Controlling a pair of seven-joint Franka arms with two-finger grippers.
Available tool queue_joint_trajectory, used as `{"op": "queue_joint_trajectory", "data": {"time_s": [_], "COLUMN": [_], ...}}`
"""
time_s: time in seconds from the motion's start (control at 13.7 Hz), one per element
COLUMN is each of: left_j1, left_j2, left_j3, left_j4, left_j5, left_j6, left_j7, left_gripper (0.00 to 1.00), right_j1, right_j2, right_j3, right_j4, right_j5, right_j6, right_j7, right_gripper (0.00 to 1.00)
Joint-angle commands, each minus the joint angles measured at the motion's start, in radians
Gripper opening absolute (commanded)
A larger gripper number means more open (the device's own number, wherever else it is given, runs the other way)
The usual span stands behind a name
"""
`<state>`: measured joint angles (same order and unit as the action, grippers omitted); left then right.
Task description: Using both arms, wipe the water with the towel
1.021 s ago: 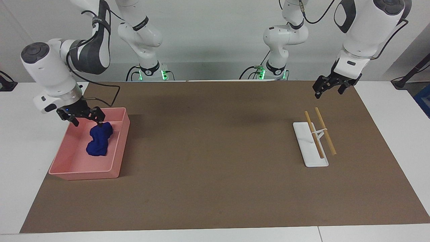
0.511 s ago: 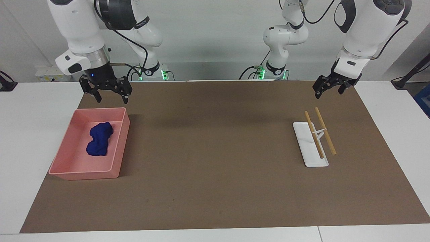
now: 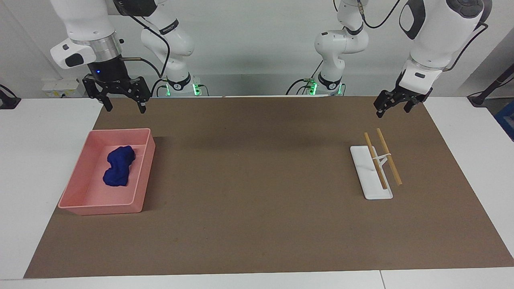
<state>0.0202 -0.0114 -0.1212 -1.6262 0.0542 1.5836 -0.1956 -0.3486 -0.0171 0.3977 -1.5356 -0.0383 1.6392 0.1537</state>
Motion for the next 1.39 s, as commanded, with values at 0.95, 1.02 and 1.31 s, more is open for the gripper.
{"op": "queue_joint_trajectory", "data": {"time_s": [0.95, 1.02, 1.31], "left_j1": [0.007, 0.007, 0.007], "left_j2": [-0.022, -0.022, -0.022], "left_j3": [0.002, 0.002, 0.000], "left_j4": [-0.023, -0.023, -0.023], "left_j5": [-0.011, -0.011, -0.011], "left_j6": [0.006, 0.006, 0.013], "left_j7": [0.002, 0.002, 0.011], "left_gripper": [1.00, 1.00, 1.00], "right_j1": [0.332, 0.332, 0.323], "right_j2": [-0.053, -0.055, -0.041], "right_j3": [-0.348, -0.355, -0.356], "right_j4": [-0.043, -0.043, -0.034], "right_j5": [0.015, 0.017, 0.050], "right_j6": [-0.142, -0.144, -0.137], "right_j7": [0.012, 0.014, 0.017], "right_gripper": [1.00, 1.00, 1.00]}}
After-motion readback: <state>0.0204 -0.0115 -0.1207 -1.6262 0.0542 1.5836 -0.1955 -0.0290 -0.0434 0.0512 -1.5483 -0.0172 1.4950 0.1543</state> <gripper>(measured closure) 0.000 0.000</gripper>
